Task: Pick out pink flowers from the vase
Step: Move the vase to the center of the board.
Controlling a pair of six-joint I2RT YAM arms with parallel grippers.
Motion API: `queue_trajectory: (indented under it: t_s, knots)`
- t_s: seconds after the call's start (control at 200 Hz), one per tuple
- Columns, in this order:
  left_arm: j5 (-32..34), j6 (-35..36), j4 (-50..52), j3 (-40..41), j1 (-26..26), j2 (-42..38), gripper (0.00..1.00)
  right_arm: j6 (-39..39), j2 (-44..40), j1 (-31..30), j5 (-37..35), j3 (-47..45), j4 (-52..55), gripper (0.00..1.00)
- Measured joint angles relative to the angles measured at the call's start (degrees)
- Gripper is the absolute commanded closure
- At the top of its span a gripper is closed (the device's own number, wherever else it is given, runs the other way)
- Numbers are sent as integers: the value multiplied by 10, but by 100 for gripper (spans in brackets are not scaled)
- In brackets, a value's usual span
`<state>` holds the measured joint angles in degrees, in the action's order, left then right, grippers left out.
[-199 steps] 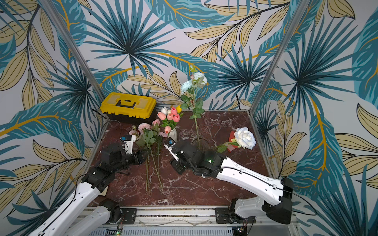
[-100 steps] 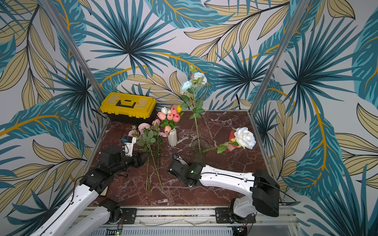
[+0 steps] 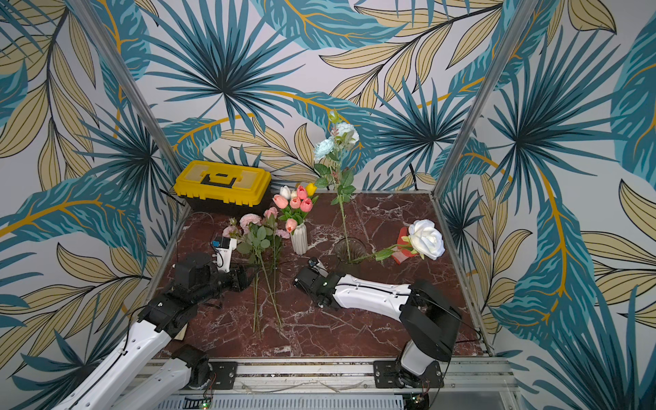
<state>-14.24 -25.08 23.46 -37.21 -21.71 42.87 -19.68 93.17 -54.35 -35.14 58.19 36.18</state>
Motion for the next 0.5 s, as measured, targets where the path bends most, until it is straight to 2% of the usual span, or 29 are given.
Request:
queue_trajectory:
  t_s: [0.501]
  knots:
    - [1, 2, 0, 0, 0, 15, 50, 12, 15, 184, 14, -7, -70, 52]
